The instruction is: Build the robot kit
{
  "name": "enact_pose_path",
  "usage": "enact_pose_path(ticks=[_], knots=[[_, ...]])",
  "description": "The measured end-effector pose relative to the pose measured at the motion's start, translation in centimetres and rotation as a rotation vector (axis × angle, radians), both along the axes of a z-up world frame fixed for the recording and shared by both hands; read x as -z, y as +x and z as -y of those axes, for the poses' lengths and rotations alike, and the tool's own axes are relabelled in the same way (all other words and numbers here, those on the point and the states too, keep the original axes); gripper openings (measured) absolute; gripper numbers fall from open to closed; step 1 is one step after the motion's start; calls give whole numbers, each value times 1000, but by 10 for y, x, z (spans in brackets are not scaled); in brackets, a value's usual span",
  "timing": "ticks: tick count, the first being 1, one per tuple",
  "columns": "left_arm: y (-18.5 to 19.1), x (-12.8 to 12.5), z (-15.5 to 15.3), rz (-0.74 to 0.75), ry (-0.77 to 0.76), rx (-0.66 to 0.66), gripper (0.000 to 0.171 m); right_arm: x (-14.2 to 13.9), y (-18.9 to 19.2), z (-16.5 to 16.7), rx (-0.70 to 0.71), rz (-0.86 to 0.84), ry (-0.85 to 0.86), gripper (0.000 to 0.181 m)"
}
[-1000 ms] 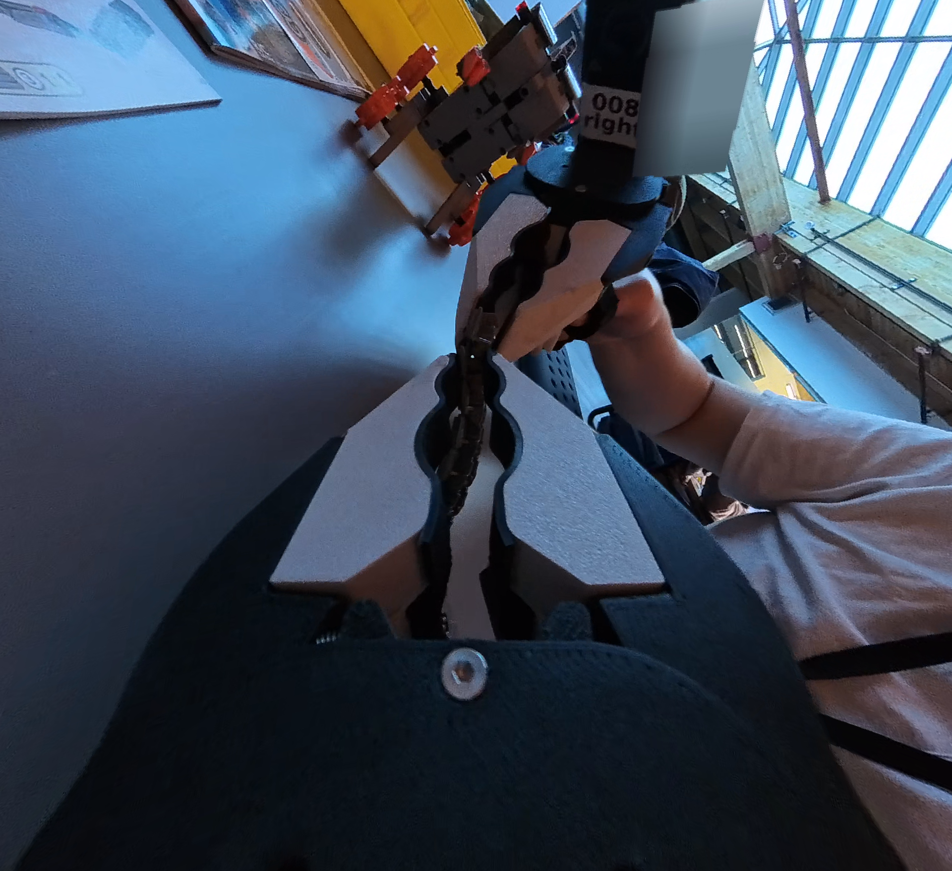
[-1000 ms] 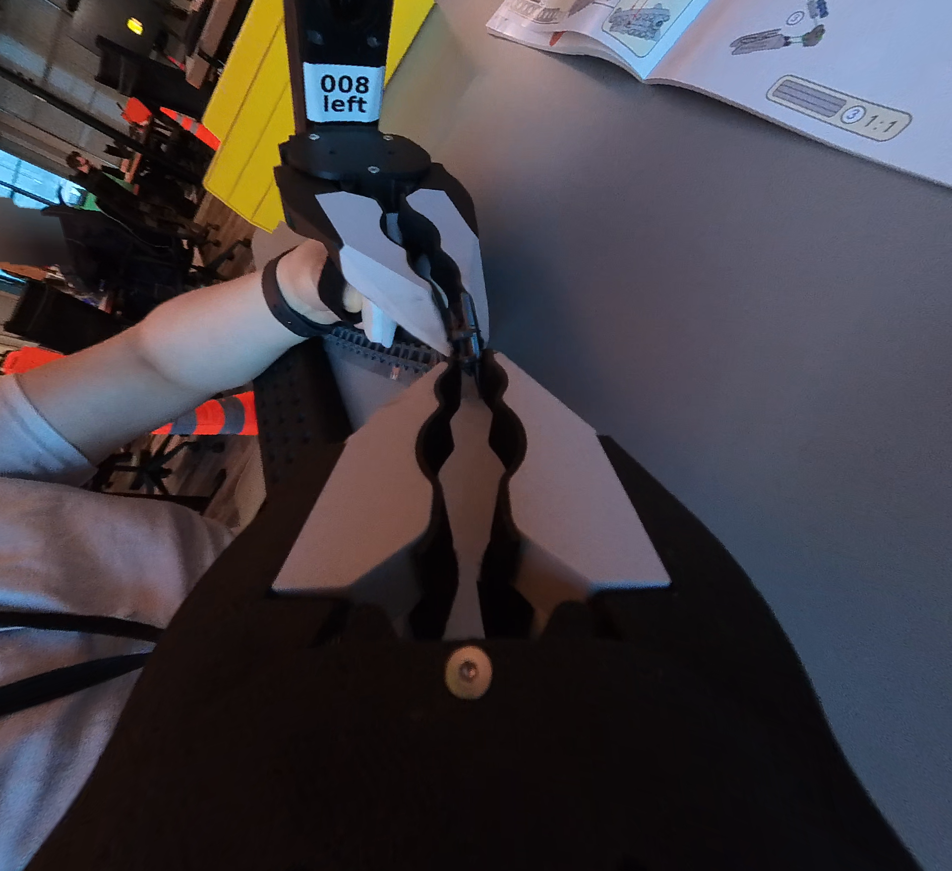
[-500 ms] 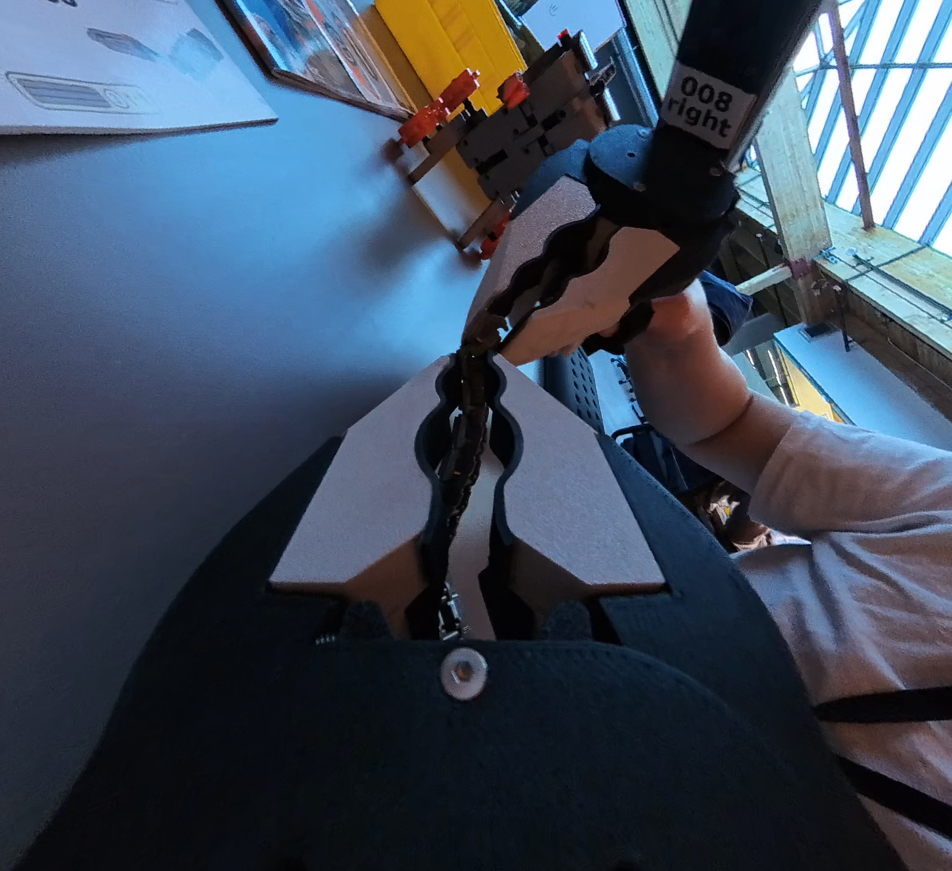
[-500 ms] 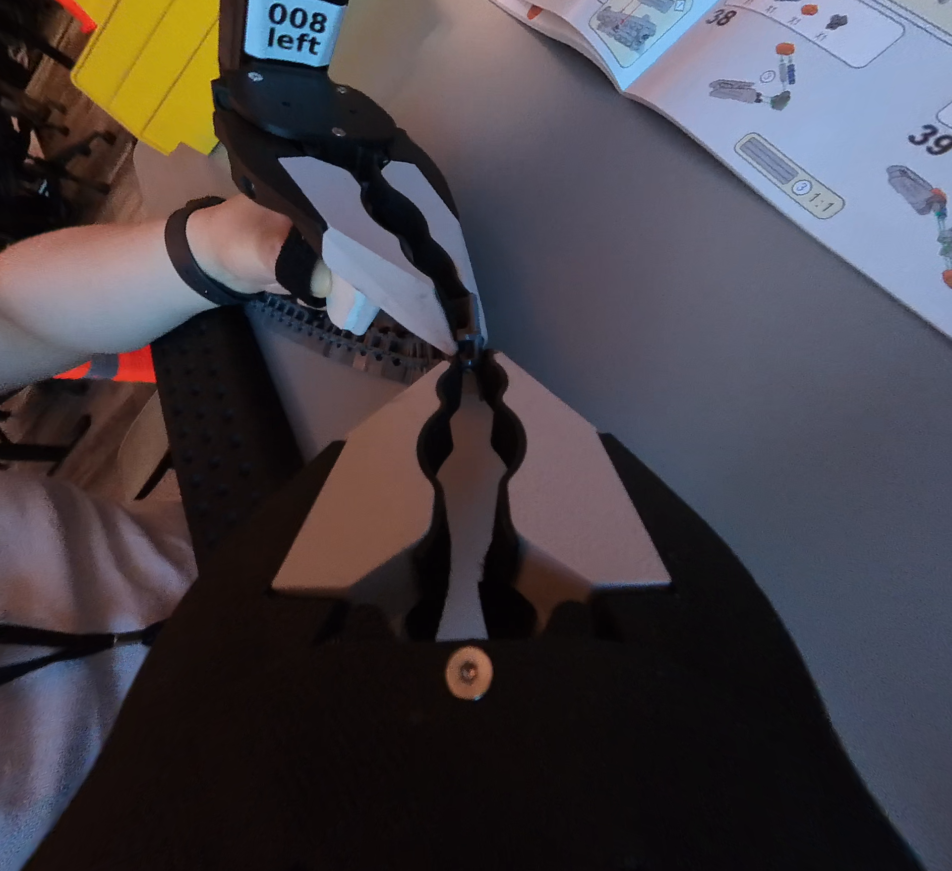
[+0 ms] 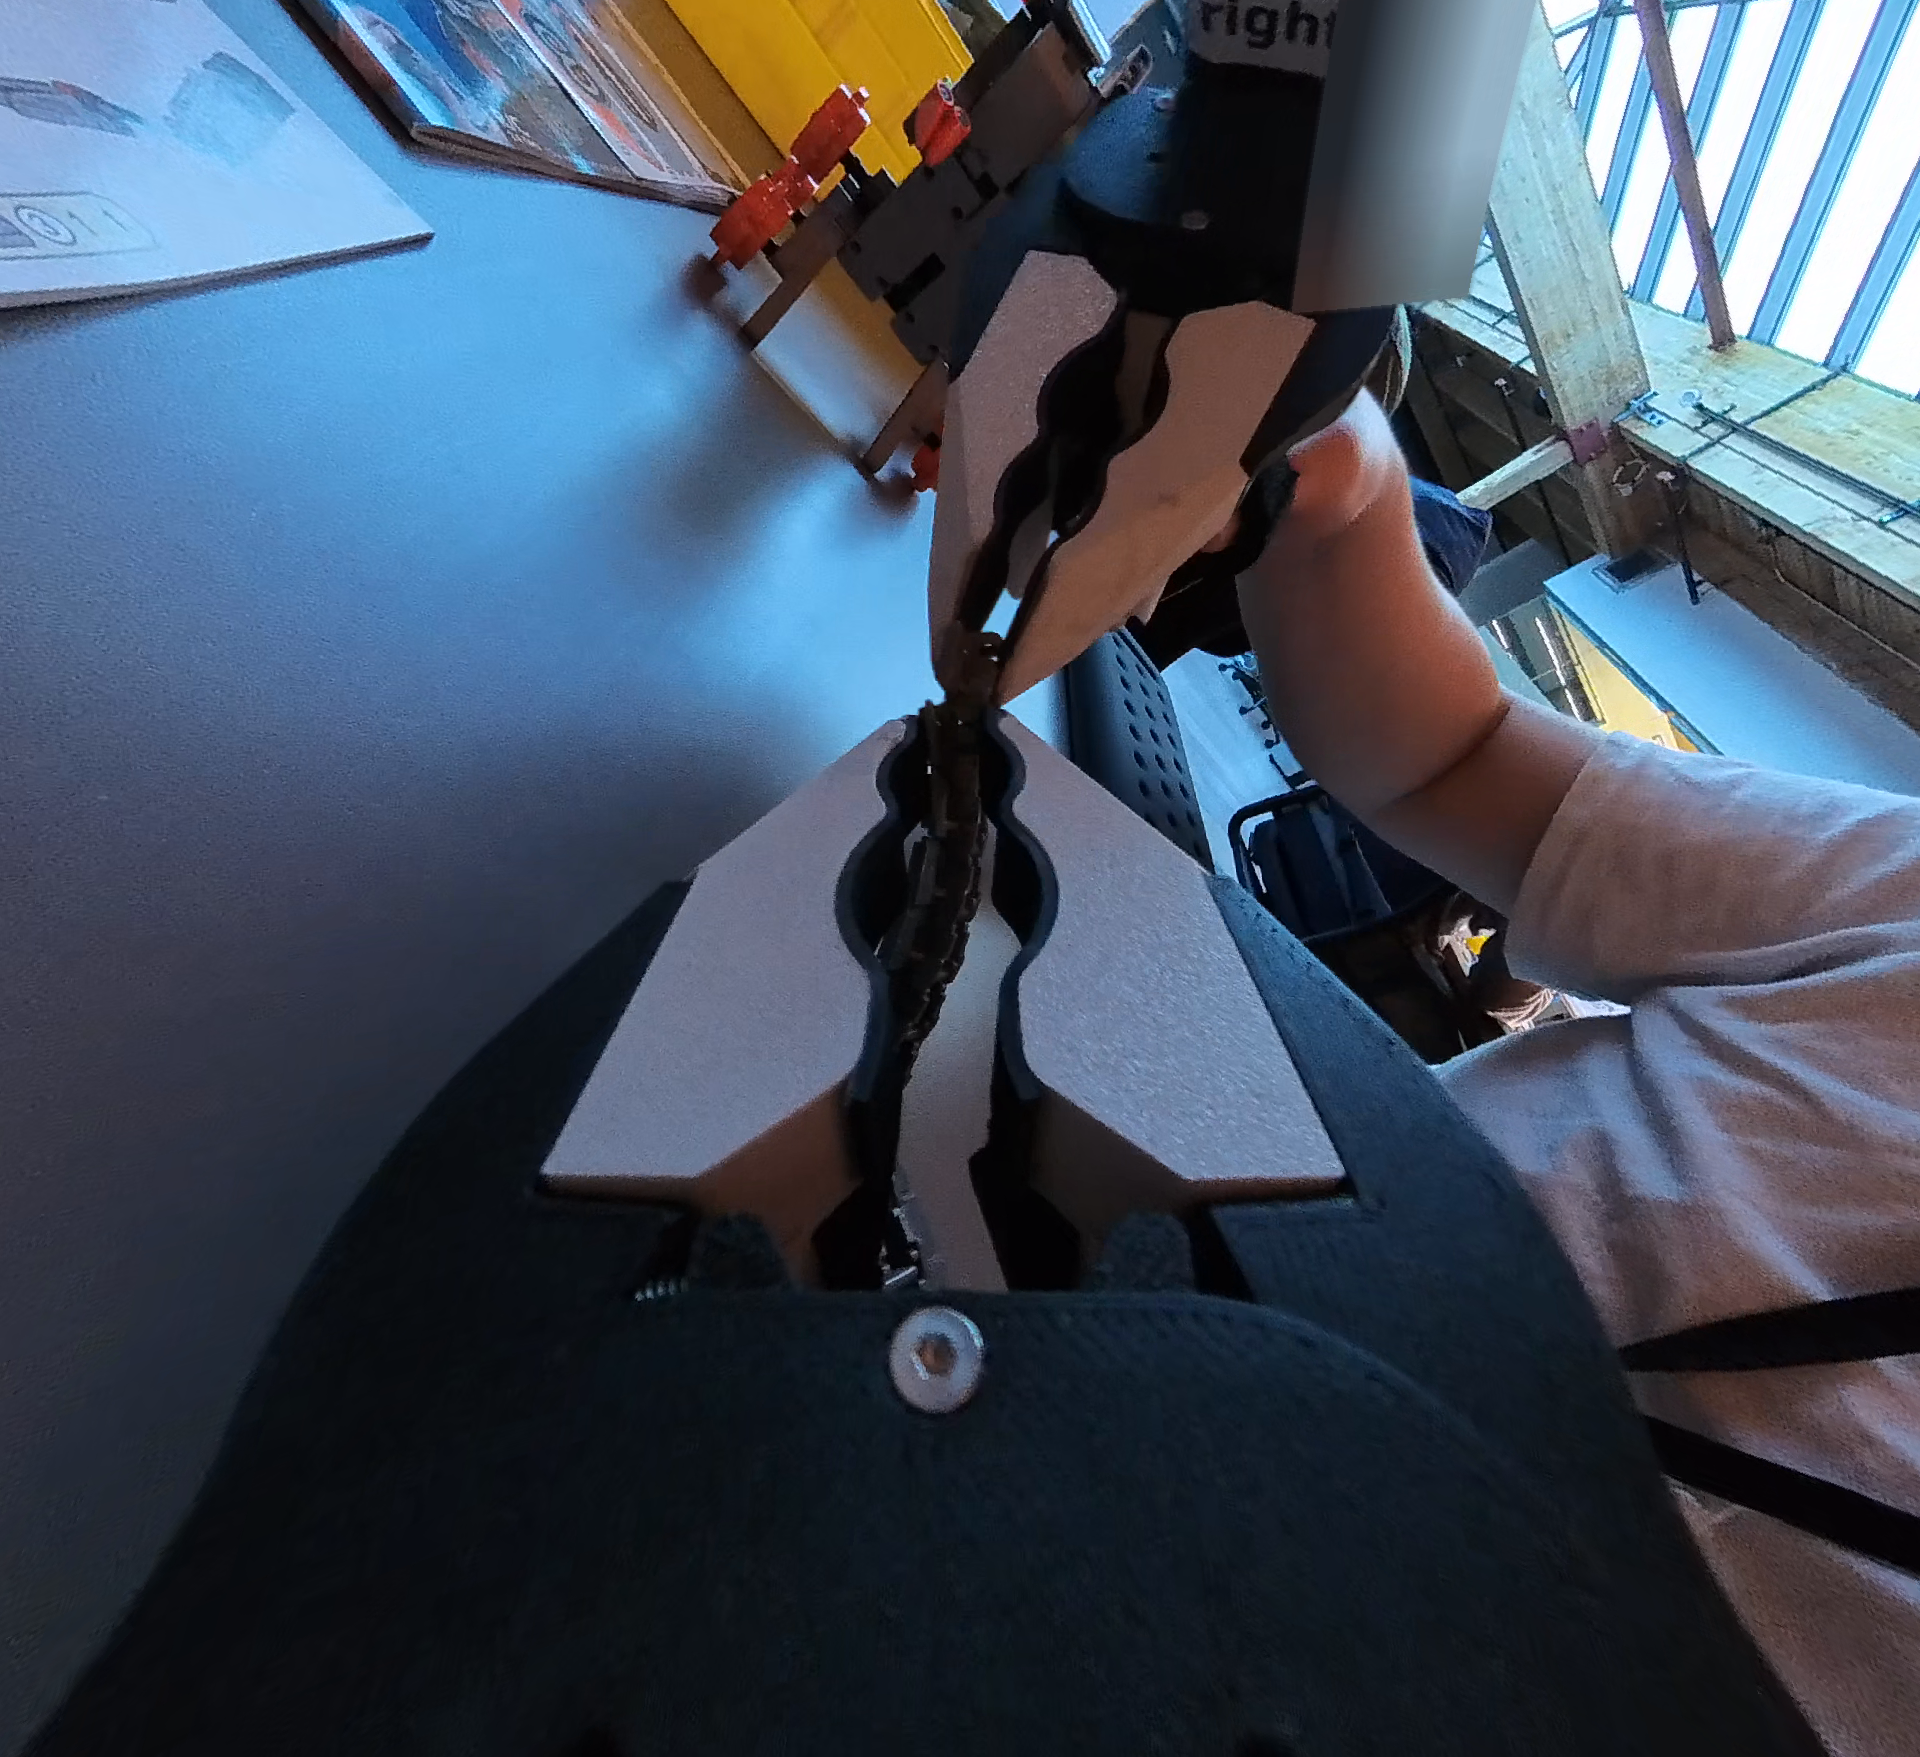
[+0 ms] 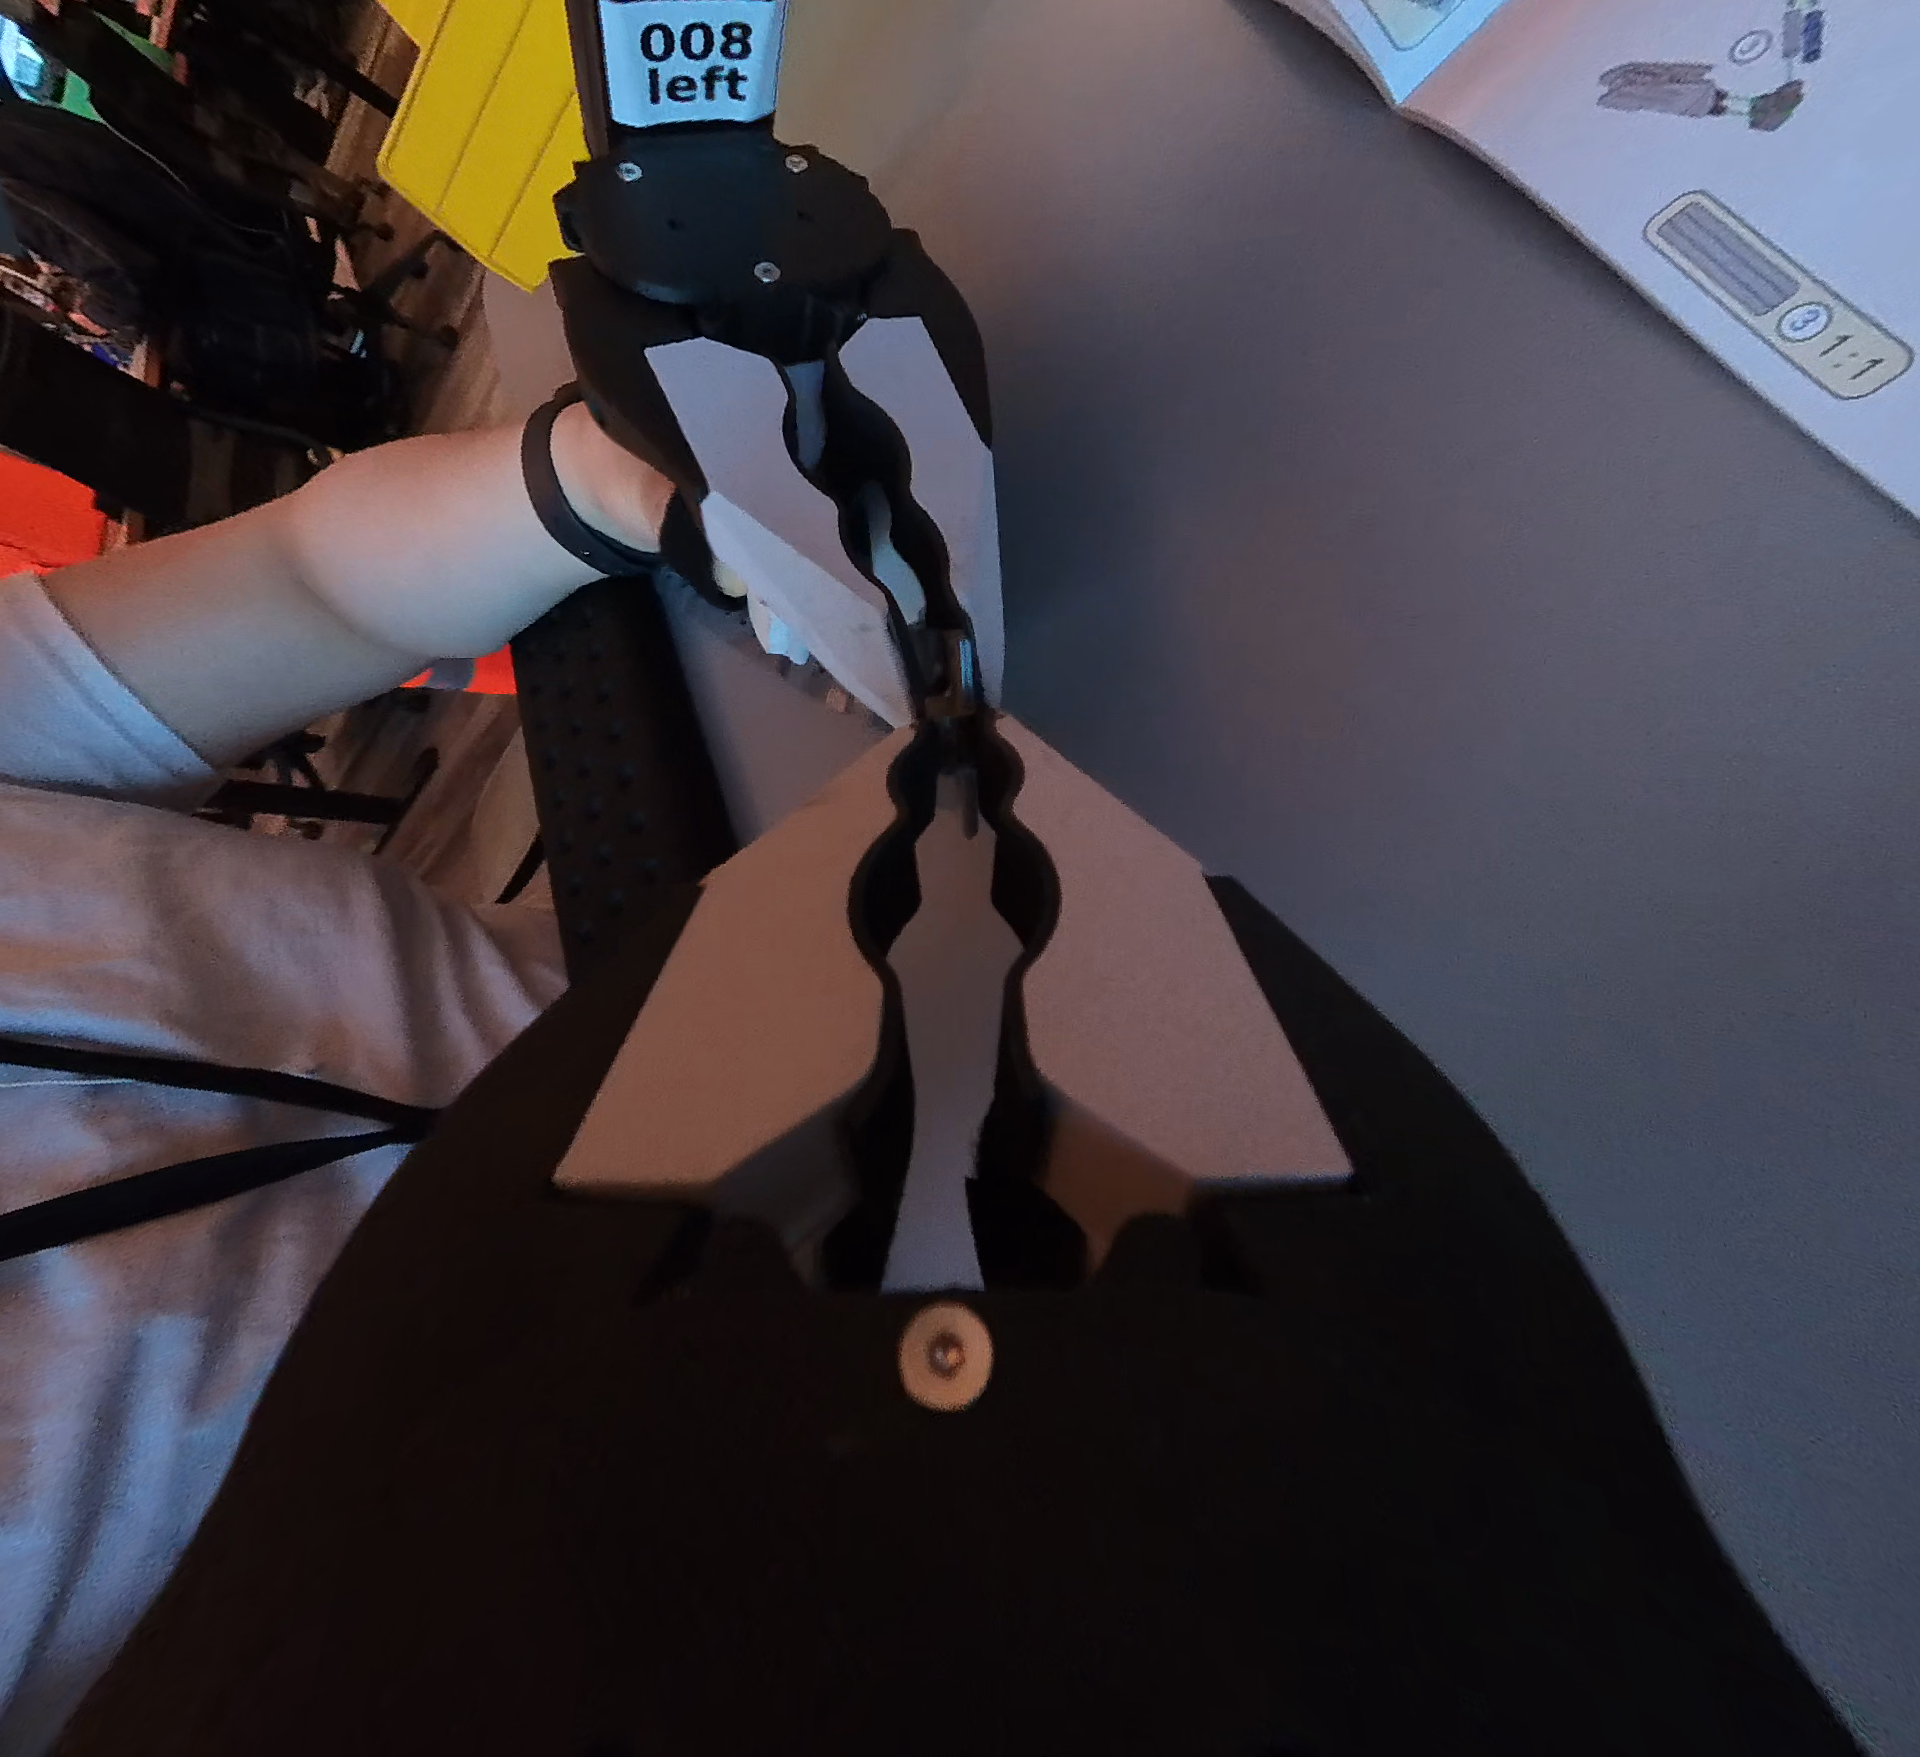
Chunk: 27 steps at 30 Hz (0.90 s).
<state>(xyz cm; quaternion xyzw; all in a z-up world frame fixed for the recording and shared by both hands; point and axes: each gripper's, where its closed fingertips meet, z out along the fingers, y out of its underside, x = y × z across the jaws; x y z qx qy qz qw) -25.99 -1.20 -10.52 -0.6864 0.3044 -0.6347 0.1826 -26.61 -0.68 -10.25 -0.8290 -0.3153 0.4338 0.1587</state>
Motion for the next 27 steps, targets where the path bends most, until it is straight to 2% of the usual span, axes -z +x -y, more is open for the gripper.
enact_pose_path(ticks=[6, 20, 27], knots=[[1, 0, 4, 8, -34, 37, 9, 4, 1, 4, -24, 42, -42, 5], [-2, 3, 1, -14, -48, 0, 7, 10, 0, 0, 27, 239, 80, 5], [-1, 7, -2, -49, -37, -24, 6, 13, 2, -4, 62, 441, 229, 4]])
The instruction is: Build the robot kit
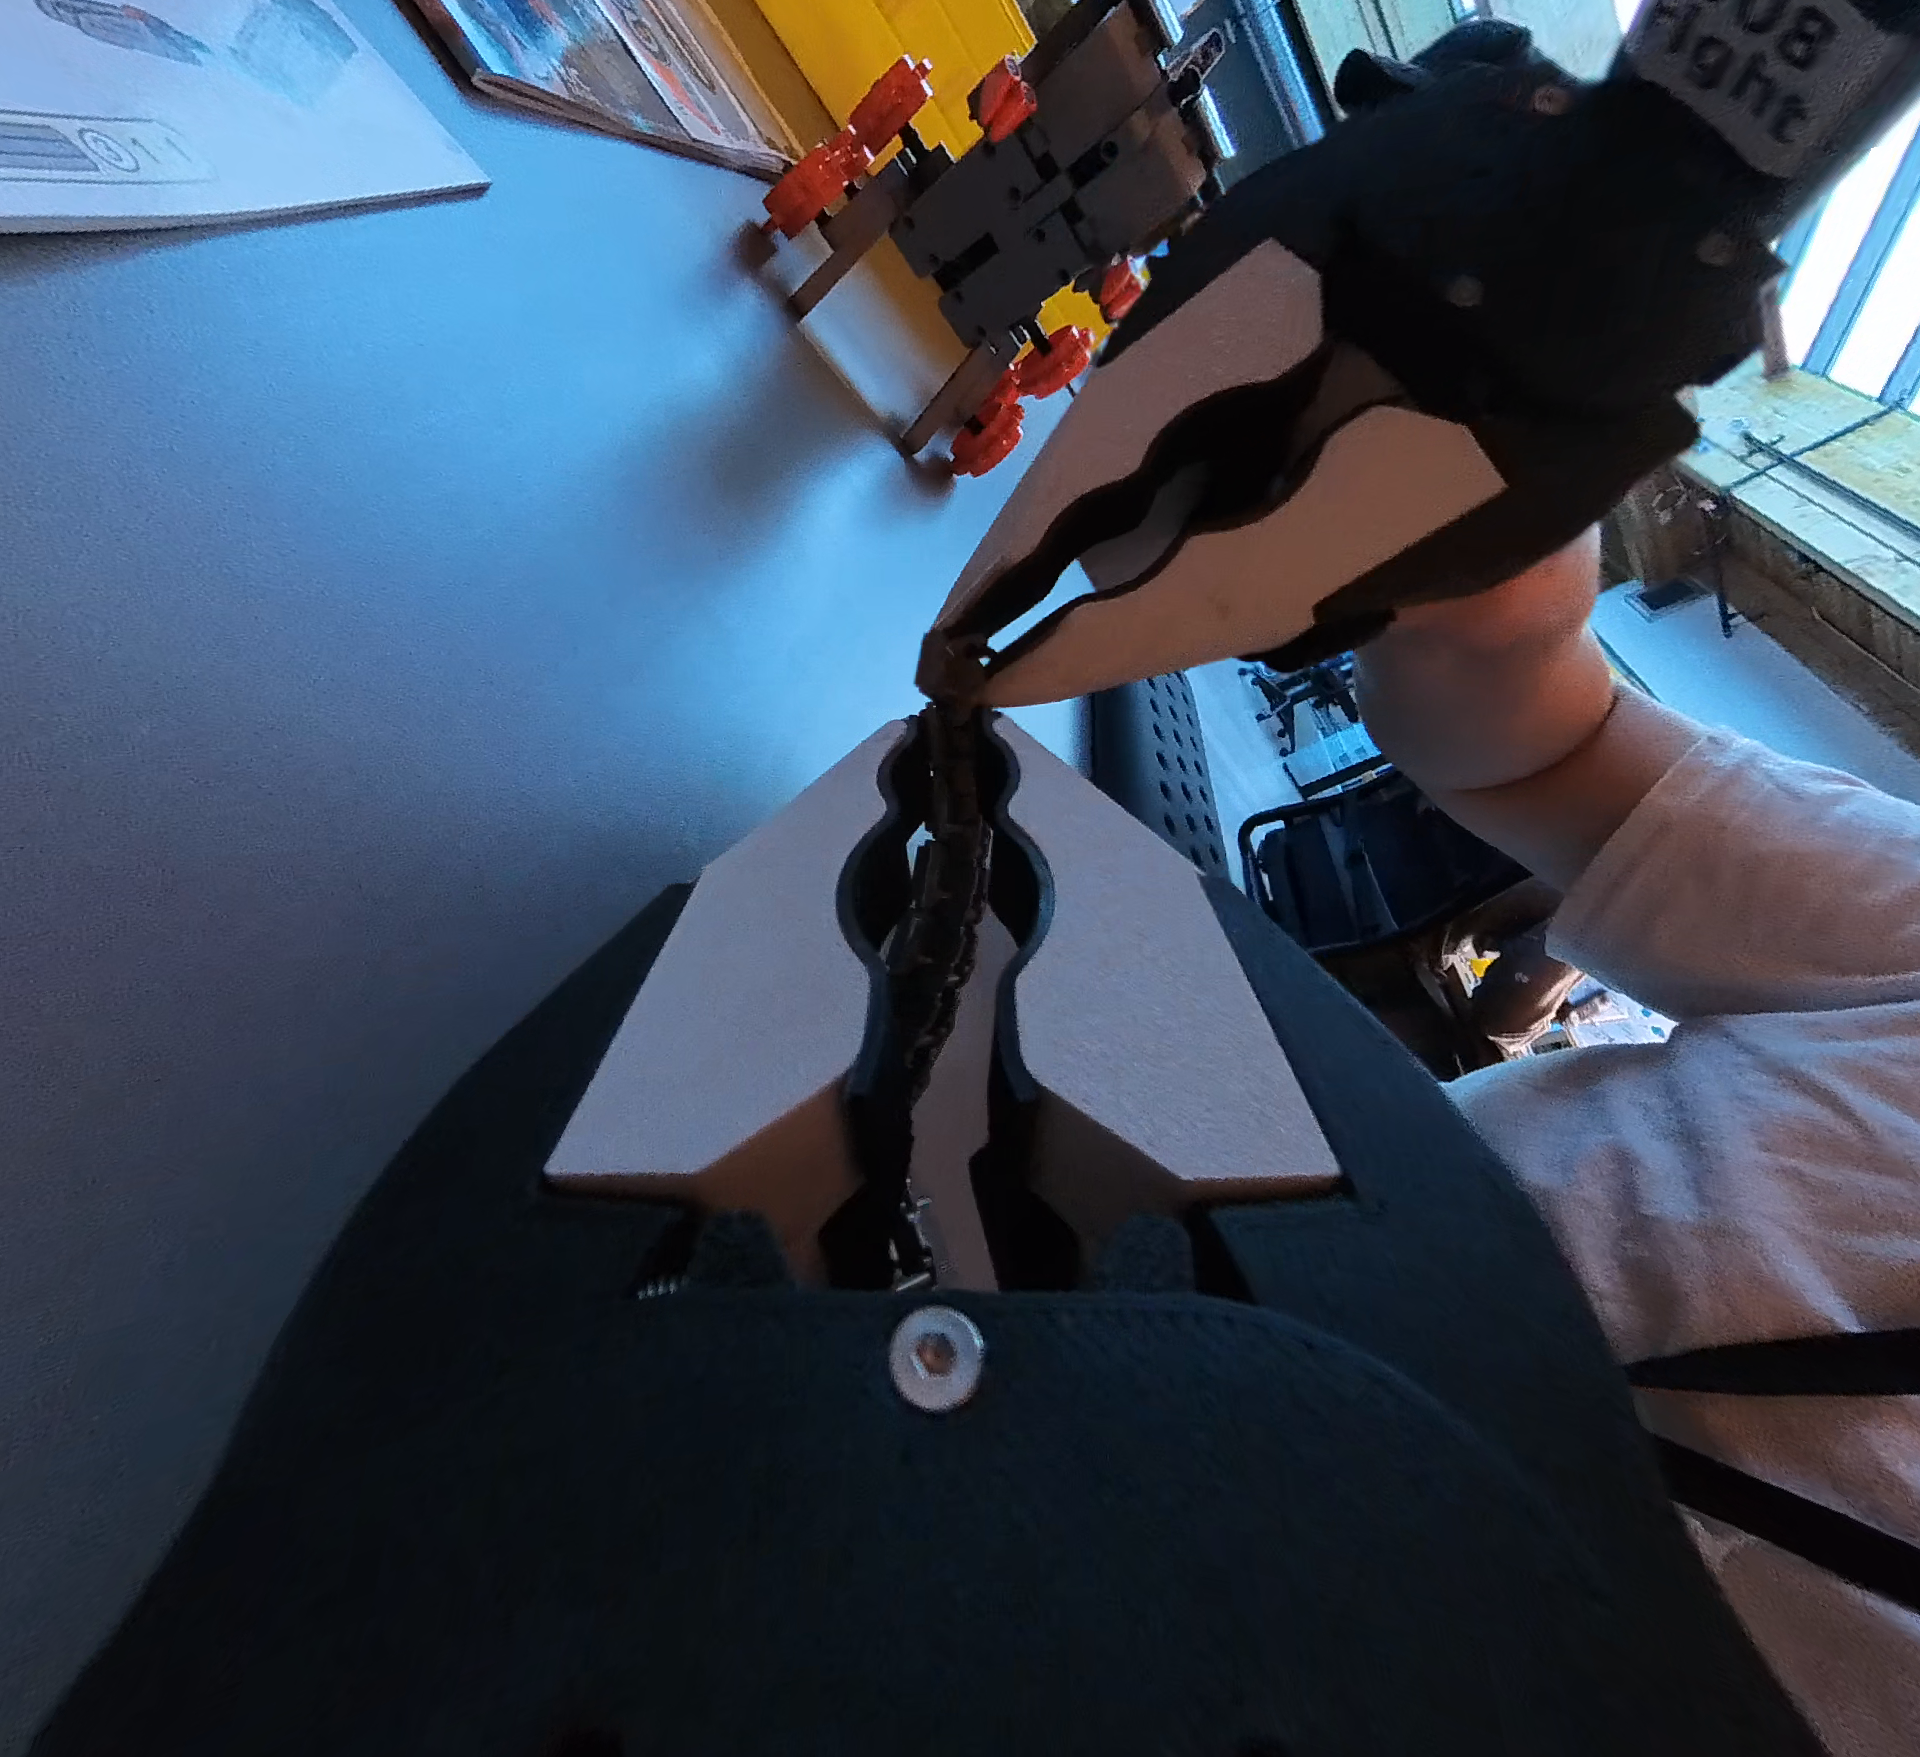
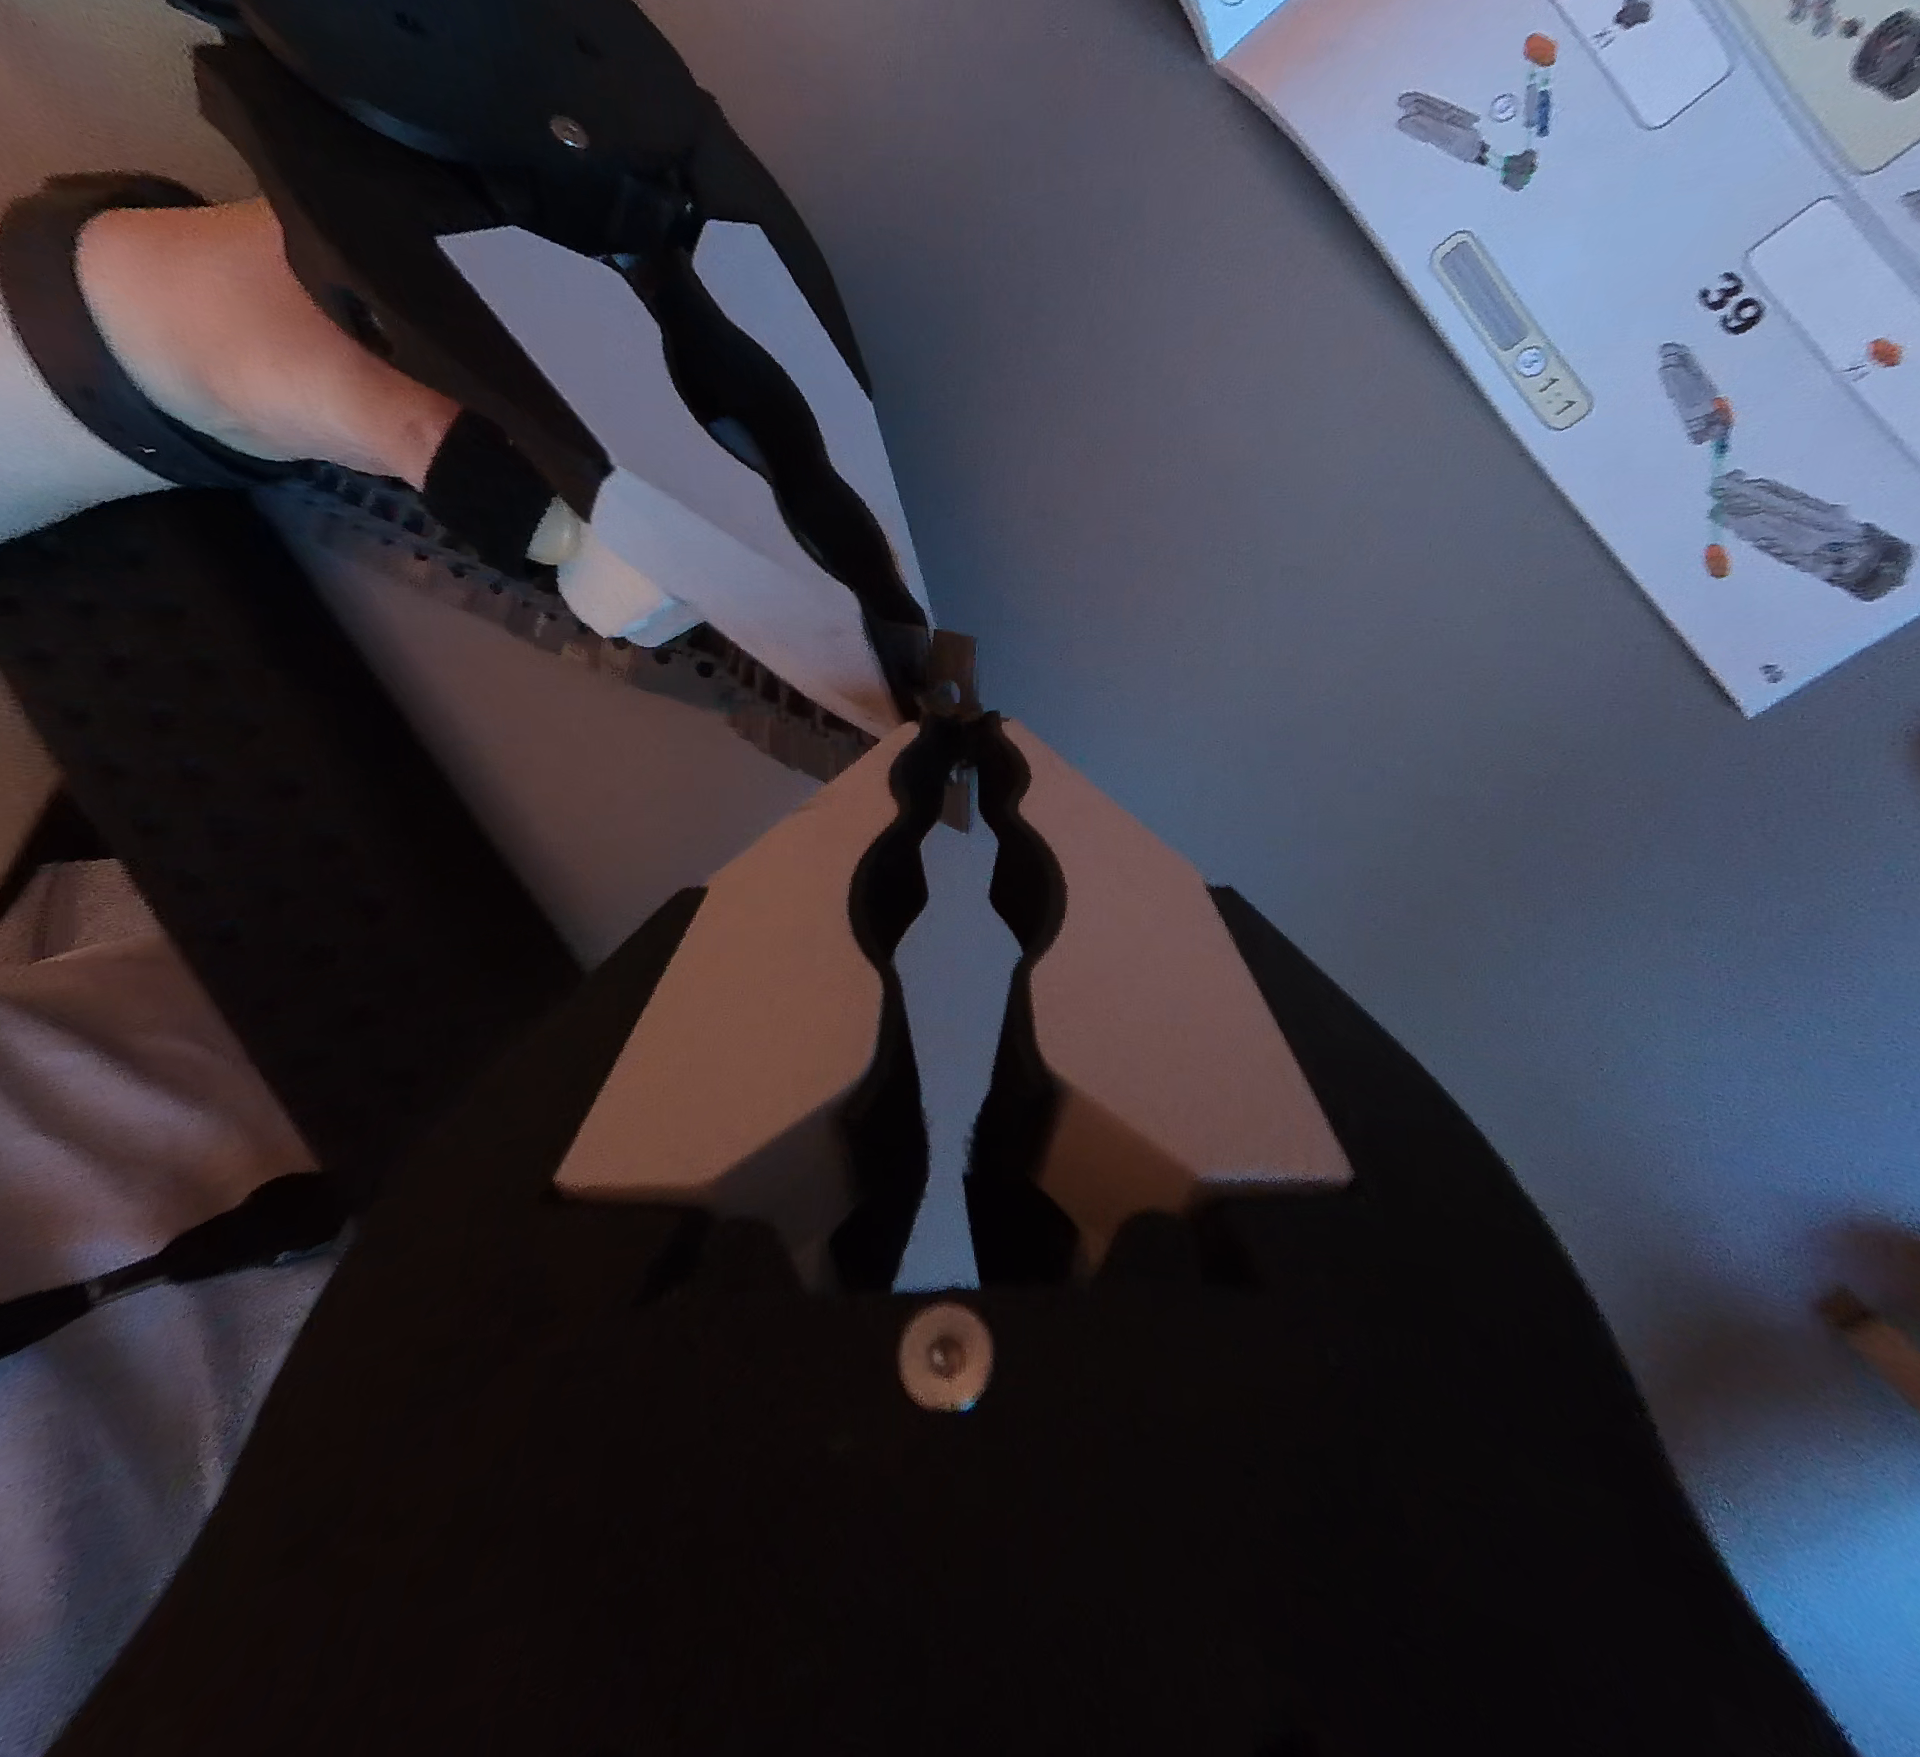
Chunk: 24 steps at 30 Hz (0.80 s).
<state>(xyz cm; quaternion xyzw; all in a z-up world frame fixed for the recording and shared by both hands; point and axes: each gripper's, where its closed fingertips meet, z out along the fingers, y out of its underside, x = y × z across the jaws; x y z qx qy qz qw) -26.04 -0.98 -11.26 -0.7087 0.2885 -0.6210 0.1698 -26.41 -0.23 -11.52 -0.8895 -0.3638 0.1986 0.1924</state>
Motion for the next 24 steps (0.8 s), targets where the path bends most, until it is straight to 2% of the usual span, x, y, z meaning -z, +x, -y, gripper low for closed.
enact_pose_path(ticks=[4, 10, 20, 24], knots=[[0, 3, -1, -17, -4, -8, 6, 2, 0, -2, 37, 15, 47, 4], [-1, 6, -7, -40, -18, -36, 6, 4, -1, -8, 117, 54, 218, 4], [-3, 6, -12, -25, -46, -52, 5, 2, -3, -13, 262, -86, 337, 4], [-3, 8, -13, -36, -49, -62, 6, 4, -3, -15, 265, -64, 358, 4]])
